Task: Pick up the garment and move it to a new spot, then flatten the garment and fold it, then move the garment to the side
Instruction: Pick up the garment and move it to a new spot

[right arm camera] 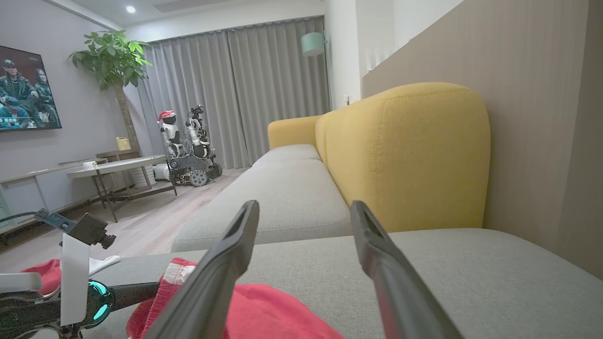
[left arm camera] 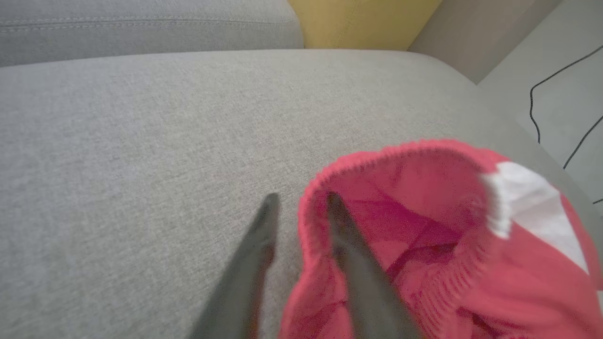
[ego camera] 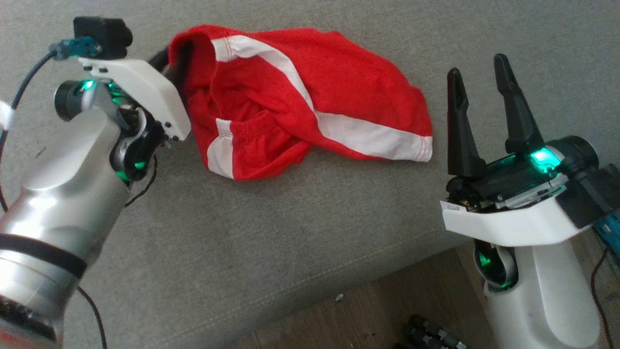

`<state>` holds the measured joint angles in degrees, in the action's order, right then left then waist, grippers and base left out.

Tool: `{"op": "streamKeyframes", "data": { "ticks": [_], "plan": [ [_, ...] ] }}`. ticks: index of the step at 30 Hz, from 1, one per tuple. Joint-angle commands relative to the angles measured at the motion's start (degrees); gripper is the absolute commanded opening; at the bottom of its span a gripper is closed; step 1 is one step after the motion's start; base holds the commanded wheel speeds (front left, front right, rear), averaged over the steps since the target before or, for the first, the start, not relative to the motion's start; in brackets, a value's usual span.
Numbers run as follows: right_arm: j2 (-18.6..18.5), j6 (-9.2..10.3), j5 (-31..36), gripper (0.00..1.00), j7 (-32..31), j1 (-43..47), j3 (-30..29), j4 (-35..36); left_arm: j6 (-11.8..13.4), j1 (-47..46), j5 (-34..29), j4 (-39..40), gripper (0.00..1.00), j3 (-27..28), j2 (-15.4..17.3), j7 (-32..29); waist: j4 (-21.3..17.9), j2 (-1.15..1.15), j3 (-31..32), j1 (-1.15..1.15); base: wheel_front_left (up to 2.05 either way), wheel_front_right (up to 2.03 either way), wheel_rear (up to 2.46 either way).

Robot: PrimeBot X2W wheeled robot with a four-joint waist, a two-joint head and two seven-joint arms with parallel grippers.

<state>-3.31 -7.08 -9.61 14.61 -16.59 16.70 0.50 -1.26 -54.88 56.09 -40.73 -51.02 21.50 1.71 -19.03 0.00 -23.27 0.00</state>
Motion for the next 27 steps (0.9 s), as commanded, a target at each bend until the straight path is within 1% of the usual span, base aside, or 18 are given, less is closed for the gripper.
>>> {"op": "streamKeyframes", "data": {
  "ticks": [1, 5, 7, 9, 11, 13, 16, 19, 22, 24, 25, 27],
  "plan": [
    [0.4, -0.41, -0.4, 1.0, 0.4, -0.7, 1.2, 2.0, -0.4, -3.0, -0.3, 0.9, 1.0, 2.3, 1.2, 1.0, 0.3, 0.0, 0.1, 0.0, 0.0, 0.0, 0.0],
    [0.4, -0.41, 0.5, 1.0, 0.4, 0.2, 0.9, 1.0, -2.0, -1.3, -0.8, -1.7, 1.0, 2.6, -0.7, 7.7, 3.3, 0.0, 1.8, 0.0, 0.0, 0.0, 0.0],
    [0.4, -0.41, 0.9, 1.0, 0.4, 0.7, 0.5, 0.3, -2.1, 0.1, -1.5, -2.0, 1.0, 3.0, -1.0, 10.8, 5.4, 0.0, 3.2, 0.0, 0.0, 0.0, 0.0],
    [0.4, -0.41, 1.3, 1.0, 0.4, 1.4, -0.1, -0.6, -1.3, 2.4, -1.7, -1.4, 1.0, 4.6, -1.7, 12.6, 8.0, 0.0, 4.8, 0.0, 0.0, 0.0, 0.0],
    [0.4, -0.41, 1.8, 1.0, 0.4, 2.3, -0.7, -1.6, -0.4, 5.7, -2.0, 0.2, 1.0, 6.8, -2.6, 13.2, 11.0, 0.0, 6.5, 0.0, 0.0, 0.0, 0.0],
    [0.4, -0.41, 2.3, 1.0, 0.4, 3.1, -0.8, -2.6, 0.7, 9.4, -4.1, 4.1, 1.0, 11.2, -3.3, 13.2, 13.7, 0.0, 8.0, 0.0, 0.0, 0.0, 0.0],
    [0.4, -0.41, 3.4, 1.0, 0.4, 4.1, -1.2, -3.3, 3.3, 17.1, -11.0, 11.9, 1.0, 17.8, -4.9, 13.3, 17.6, 0.0, 10.2, 0.0, 0.0, 0.0, 0.0],
    [0.4, -0.41, 4.0, 1.0, 0.4, 5.2, -1.5, -3.9, 5.5, 25.9, -18.4, 20.2, 1.0, 24.2, -7.6, 13.3, 20.5, 0.0, 12.1, 0.0, 0.0, 0.0, 0.0],
    [0.4, -0.41, 4.5, 1.0, 0.4, 6.5, -2.3, -4.3, 5.9, 34.4, -25.0, 27.6, 1.0, 29.8, -10.7, 13.3, 22.6, 0.0, 14.1, 0.0, 0.0, 0.0, 0.0],
    [0.4, -0.41, 4.8, 1.0, 0.4, 7.5, -2.5, -4.7, 5.5, 39.6, -28.5, 31.7, 1.0, 33.2, -12.9, 13.3, 23.4, 0.0, 15.5, 0.0, 0.0, 0.0, 0.0],
    [0.4, -0.41, 5.0, 1.0, 0.4, 8.6, -3.0, -5.0, 5.1, 44.2, -31.4, 35.1, 1.0, 36.2, -15.0, 13.3, 23.9, 0.0, 16.8, 0.0, 0.0, 0.0, 0.0],
    [0.4, -0.41, 5.2, 1.0, 0.4, 9.8, -3.7, -4.9, 4.7, 47.9, -34.4, 38.4, 1.0, 38.7, -16.4, 13.3, 24.1, 0.0, 18.0, 0.0, 0.0, 0.0, 0.0]
  ]
}}
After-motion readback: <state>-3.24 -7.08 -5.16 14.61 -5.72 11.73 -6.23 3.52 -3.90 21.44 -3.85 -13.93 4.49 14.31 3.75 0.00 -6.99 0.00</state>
